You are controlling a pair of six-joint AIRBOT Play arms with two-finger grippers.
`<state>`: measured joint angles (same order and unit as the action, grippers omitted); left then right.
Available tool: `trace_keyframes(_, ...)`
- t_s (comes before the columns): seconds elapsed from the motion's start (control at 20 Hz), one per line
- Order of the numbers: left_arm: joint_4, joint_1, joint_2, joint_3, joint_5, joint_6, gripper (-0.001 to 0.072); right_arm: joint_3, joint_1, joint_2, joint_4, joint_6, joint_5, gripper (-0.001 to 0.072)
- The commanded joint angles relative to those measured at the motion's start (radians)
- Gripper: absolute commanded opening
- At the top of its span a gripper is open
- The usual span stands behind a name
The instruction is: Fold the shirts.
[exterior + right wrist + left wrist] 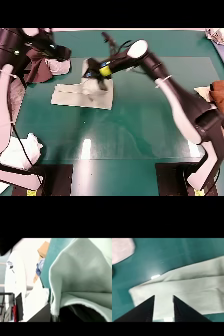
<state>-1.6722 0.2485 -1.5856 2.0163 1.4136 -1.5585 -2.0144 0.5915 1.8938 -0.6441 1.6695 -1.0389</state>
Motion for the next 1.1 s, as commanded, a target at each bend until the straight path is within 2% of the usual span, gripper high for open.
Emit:
trace_keyframes(0.0, -0.080, -0.037, 0.047, 0.029, 0.117, -0.091, 0.0286, -0.043, 0.148, 0.131, 0.024, -0.010, 0.308, 0.0023)
trace_keyframes(0.1, -0.066, -0.037, 0.051, 0.029, 0.158, -0.113, 0.0286, -0.046, 0.207, 0.232, 0.141, -0.010, 0.552, 0.0024)
trace_keyframes(0.2, -0.048, -0.037, 0.051, 0.027, 0.214, -0.141, 0.0286, -0.046, 0.233, 0.343, 0.404, -0.010, 0.748, 0.0034)
trace_keyframes(0.25, -0.046, -0.037, 0.051, 0.027, 0.243, -0.143, 0.0286, -0.052, 0.239, 0.390, 0.528, -0.014, 0.780, 0.0116)
trace_keyframes(0.35, -0.045, -0.037, 0.051, 0.027, 0.265, -0.143, 0.0286, -0.115, 0.251, 0.478, 0.690, -0.112, 0.801, 0.0280)
trace_keyframes(0.45, -0.039, -0.037, 0.051, 0.027, 0.266, -0.143, 0.0286, -0.171, 0.254, 0.517, 0.812, -0.222, 0.895, 0.0311)
trace_keyframes(0.55, -0.018, -0.037, 0.051, 0.027, 0.265, -0.143, 0.0286, -0.172, 0.232, 0.497, 0.827, -0.278, 0.949, 0.0371)
trace_keyframes(0.65, -0.017, -0.037, 0.051, 0.027, 0.254, -0.143, 0.0287, -0.172, 0.183, 0.459, 0.826, -0.398, 0.806, 0.0385)
trace_keyframes(0.75, -0.017, -0.037, 0.051, 0.027, 0.238, -0.142, 0.0286, -0.158, 0.119, 0.397, 0.825, -0.603, 0.566, 0.0387)
trace_keyframes(0.8, -0.017, -0.037, 0.051, 0.027, 0.237, -0.132, 0.0286, -0.103, 0.076, 0.337, 0.823, -0.658, 0.463, 0.0387)
trace_keyframes(0.95, -0.019, -0.037, 0.051, 0.023, 0.220, -0.108, 0.0286, 0.033, -0.069, 0.165, 0.715, -0.651, 0.277, 0.0387)
trace_keyframes(1.05, -0.018, -0.037, 0.051, 0.002, 0.218, -0.108, 0.0286, 0.034, -0.164, 0.093, 0.579, -0.542, 0.137, 0.0387)
